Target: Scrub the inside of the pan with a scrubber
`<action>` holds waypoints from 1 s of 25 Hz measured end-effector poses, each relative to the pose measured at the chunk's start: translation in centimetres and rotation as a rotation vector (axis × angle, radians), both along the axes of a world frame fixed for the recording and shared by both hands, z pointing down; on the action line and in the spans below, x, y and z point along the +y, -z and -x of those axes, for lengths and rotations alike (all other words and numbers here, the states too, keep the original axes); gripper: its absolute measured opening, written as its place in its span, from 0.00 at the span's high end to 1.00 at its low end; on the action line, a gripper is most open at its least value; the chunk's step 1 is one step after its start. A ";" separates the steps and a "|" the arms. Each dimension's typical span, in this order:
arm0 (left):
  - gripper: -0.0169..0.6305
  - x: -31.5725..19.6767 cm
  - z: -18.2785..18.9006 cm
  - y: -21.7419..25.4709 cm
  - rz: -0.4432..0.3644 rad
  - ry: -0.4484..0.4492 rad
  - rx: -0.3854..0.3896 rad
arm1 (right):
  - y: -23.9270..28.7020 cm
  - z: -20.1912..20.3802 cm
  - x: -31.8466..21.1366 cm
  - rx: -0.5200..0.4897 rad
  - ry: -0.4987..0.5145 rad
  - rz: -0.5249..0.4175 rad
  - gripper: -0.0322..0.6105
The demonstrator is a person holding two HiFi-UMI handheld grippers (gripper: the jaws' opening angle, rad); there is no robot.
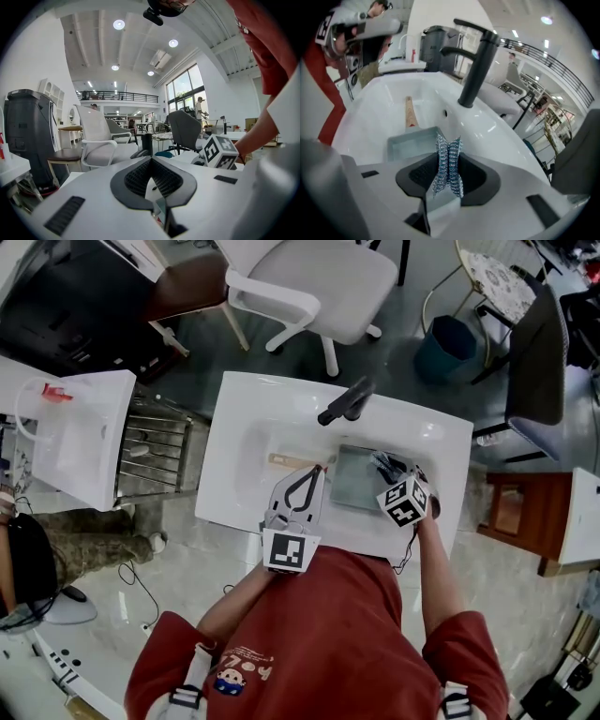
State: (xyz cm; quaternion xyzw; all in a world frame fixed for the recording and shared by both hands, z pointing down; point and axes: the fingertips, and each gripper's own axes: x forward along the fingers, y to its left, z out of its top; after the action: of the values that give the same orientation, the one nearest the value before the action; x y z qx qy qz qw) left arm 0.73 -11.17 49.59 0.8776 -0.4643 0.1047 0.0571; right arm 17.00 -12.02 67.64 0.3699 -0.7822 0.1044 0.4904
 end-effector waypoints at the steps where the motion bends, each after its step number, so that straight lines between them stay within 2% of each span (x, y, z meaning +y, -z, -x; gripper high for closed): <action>1: 0.95 -0.1 0.0 0.2 -0.001 0.001 -0.001 | 1.3 -0.2 0.1 -0.042 -0.042 -0.030 0.72; 7: 0.95 -1.1 0.2 2.8 -0.027 0.019 0.021 | 10.8 -1.1 0.8 -0.298 -0.269 -0.245 0.72; 11: 0.95 -2.4 0.5 5.9 -0.069 0.043 0.034 | 19.0 -1.8 0.5 -0.510 -0.370 -0.487 0.71; 13: 0.95 -2.8 0.7 7.8 -0.105 0.053 0.023 | 23.2 -2.8 0.7 -0.571 -0.418 -0.626 0.71; 17: 0.95 -3.0 1.1 11.8 -0.205 0.039 0.018 | 31.0 -5.1 1.2 -0.592 -0.495 -0.919 0.71; 19: 0.95 -3.0 1.4 13.7 -0.252 0.033 0.028 | 34.0 -5.8 1.6 -0.598 -0.501 -1.020 0.71; 22: 0.95 -2.9 1.8 15.6 -0.301 0.038 0.035 | 36.2 -6.3 1.7 -0.583 -0.505 -1.082 0.71; 25: 0.95 -3.3 1.9 16.2 -0.321 0.050 0.025 | 36.6 -6.5 1.3 -0.557 -0.510 -1.099 0.71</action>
State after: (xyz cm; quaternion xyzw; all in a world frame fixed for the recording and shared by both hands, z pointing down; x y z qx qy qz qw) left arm -1.13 -14.48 33.42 0.8649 -0.4959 0.0169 -0.0754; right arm 23.51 -10.75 31.04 0.6987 -0.7071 -0.1049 -0.0300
